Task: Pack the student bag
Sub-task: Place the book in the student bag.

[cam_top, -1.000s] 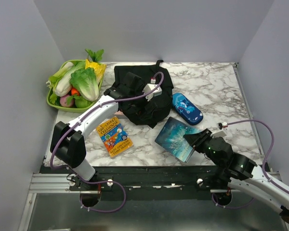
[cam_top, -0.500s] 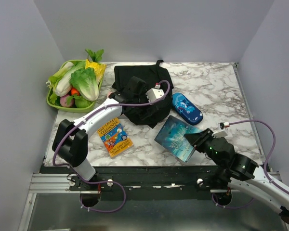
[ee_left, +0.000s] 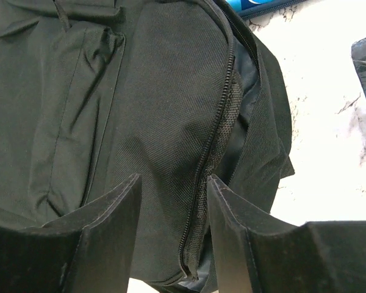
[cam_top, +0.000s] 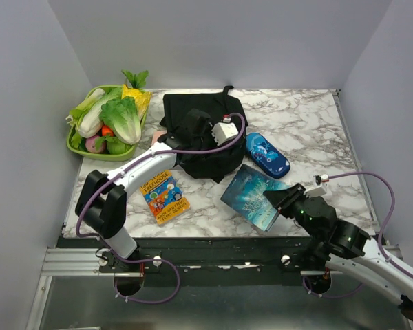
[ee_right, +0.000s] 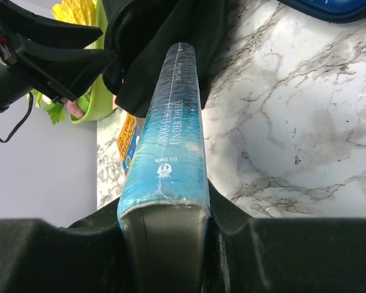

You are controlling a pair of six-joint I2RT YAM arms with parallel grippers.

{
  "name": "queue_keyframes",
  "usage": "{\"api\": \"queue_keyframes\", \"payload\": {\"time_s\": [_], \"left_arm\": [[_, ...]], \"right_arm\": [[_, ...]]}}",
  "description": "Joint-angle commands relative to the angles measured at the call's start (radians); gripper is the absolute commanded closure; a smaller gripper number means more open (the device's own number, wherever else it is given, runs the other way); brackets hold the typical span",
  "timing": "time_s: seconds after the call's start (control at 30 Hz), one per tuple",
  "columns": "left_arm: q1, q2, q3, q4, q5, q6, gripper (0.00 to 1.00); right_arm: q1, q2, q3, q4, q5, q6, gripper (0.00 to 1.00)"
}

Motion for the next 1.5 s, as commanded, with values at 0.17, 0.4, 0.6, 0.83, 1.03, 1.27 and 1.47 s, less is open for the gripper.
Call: {"api": "queue_keyframes", "payload": {"time_s": [0.17, 0.4, 0.6, 0.83, 1.03, 1.27, 1.47], "left_arm": [[-0.002, 0.042, 0.020, 0.020, -0.006, -0.021, 0.58], [-0.005, 0.057, 0.044, 0.035, -0.023, -0.010, 1.00], [-0.005, 0.037, 0.081, -0.003, -0.009, -0.008, 1.00], [-0.005, -0.006, 0.055, 0.021, -0.009, 0.009, 1.00], [-0.013, -0.010, 0.208, -0.084, 0.014, -0.008, 1.00], [-0.039, -0.067, 0.282, -0.117, 0.031, -0.027, 1.00], [-0.046, -0.118, 0.238, -0.115, 0.026, -0.037, 1.00]], "right_arm": [[-0.001, -0.052, 0.053, 0.131, 0.024, 0.081, 0.99], [-0.001, 0.023, 0.053, 0.224, 0.060, 0.116, 0.99], [0.001, 0.147, 0.084, 0.290, 0.049, 0.138, 0.99], [-0.001, 0.187, 0.049, 0.451, -0.008, 0.127, 0.99], [-0.001, 0.219, 0.084, 0.494, -0.046, 0.107, 0.99], [-0.002, 0.293, 0.121, 0.499, -0.026, 0.143, 0.99], [-0.002, 0.335, 0.098, 0.526, 0.043, 0.261, 0.99]]}}
